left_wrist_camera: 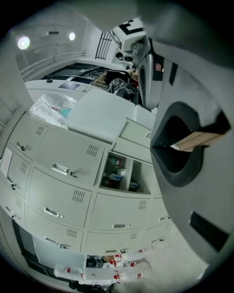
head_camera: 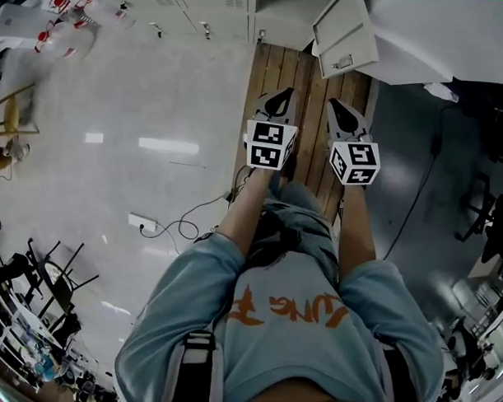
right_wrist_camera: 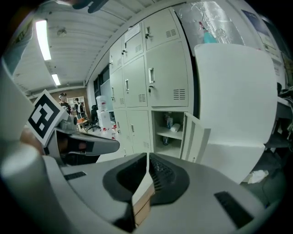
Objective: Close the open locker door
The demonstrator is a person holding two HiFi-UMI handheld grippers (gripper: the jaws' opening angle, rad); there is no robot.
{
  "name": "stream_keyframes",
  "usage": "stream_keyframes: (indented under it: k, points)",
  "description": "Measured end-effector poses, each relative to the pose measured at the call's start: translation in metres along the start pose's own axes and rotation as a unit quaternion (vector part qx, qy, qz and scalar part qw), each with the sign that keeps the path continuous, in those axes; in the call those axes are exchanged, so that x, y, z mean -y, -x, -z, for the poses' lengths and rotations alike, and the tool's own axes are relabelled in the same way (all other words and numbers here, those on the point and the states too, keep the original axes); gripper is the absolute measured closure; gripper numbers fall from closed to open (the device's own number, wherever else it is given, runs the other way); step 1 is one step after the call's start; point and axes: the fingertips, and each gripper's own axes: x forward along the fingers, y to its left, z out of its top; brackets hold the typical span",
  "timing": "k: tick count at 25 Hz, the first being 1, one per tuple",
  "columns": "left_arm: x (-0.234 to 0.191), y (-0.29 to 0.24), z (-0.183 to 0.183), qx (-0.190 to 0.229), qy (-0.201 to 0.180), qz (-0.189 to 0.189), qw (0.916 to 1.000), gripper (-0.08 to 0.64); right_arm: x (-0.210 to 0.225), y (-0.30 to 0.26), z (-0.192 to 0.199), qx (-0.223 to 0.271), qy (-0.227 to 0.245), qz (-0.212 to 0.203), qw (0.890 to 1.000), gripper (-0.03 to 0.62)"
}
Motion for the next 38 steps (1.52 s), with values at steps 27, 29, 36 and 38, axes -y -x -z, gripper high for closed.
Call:
stream_keyframes:
  k: [27,29,36,38]
  points:
    - [0.013,-0.166,0.076,-0.049,-0.005,0.042,0.9979,0.538,0.138,-0.093,0.113,-0.016,-0.083,0.028,0.996,0.558]
    - [0.015,-0.172,0.078,-0.050,-0.008,0.044,0.9977,0.538,0.146,-0.099,0.115,-0.011,-0.083,0.026,0.996,0.558]
    - [0.011,-0.188,0.089,-0.055,-0.003,0.042,0.9976,0.538,0.155,-0.128,0.128,-0.039,0.002,0.003,0.999,0.555]
    - [0.011,-0.194,0.092,-0.057,-0.002,0.042,0.9975,0.538,0.156,-0.136,0.131,-0.045,0.021,-0.013,0.999,0.531]
